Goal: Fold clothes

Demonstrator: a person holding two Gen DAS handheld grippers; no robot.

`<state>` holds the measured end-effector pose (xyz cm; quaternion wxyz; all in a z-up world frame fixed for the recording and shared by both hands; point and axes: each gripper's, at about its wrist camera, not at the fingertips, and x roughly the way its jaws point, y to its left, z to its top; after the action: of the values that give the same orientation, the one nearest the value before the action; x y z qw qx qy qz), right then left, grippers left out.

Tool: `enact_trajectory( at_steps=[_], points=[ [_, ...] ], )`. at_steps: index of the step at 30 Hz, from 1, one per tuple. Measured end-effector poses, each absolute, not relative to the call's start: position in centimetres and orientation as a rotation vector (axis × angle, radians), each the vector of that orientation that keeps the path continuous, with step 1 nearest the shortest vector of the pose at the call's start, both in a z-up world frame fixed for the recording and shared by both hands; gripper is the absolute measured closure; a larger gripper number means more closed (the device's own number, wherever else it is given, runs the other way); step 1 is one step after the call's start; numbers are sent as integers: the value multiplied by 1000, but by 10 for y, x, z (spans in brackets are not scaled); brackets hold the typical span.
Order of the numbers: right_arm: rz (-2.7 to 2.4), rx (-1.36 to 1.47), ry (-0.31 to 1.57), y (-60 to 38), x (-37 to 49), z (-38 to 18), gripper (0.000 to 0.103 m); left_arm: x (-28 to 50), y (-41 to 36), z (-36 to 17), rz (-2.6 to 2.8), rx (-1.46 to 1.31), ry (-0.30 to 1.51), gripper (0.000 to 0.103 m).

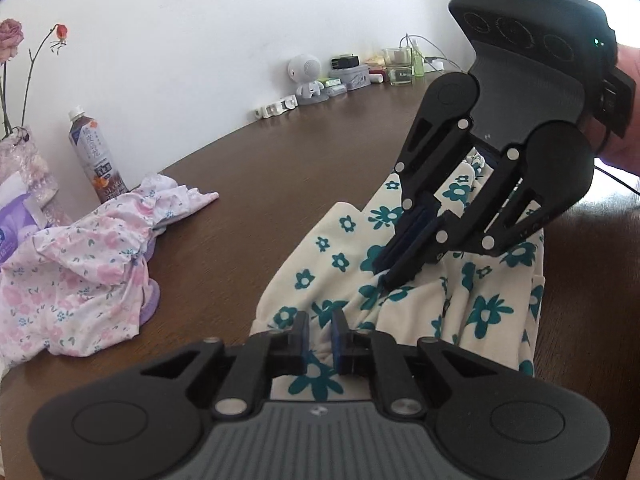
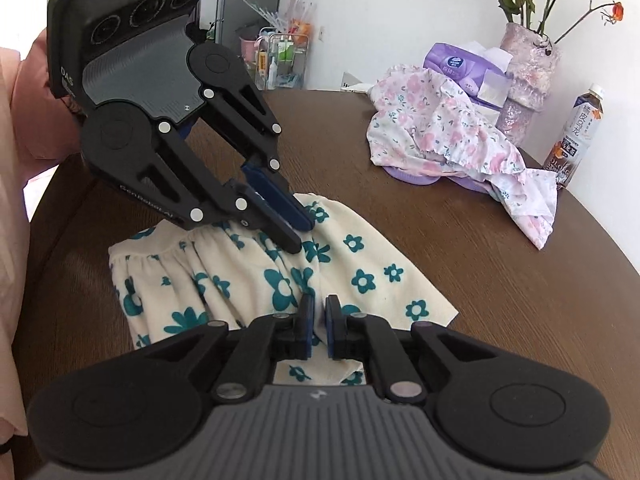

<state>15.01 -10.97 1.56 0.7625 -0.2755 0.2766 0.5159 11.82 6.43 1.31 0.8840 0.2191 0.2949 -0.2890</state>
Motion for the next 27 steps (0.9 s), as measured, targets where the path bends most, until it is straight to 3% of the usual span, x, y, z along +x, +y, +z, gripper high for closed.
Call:
enact_trajectory(
  at_steps=[1,2,3,12,14,16,18,27],
  points=[
    [1116,-589,592,-110,153,19,93,117,66,13,-603,453,610,93],
    [1111,-579,582,-111,156,22,83,117,67,12,-605,449,607,93],
    [1106,-569,572,-111,159,25,67,116,67,12,-607,446,604,93],
    [1255,-600,605,-90,201,28,33,116,68,12,-611,436,594,93],
    [1293,-591,637,-87,209,24,33,115,68,13,-606,433,593,93],
    [1320,-581,662,-86,212,19,43,114,69,18,-600,423,587,90],
    [1347,-562,670,-89,209,16,78,116,71,24,-590,395,576,90],
    [1353,-516,646,-102,199,10,89,151,64,23,-609,419,625,81]
  ],
)
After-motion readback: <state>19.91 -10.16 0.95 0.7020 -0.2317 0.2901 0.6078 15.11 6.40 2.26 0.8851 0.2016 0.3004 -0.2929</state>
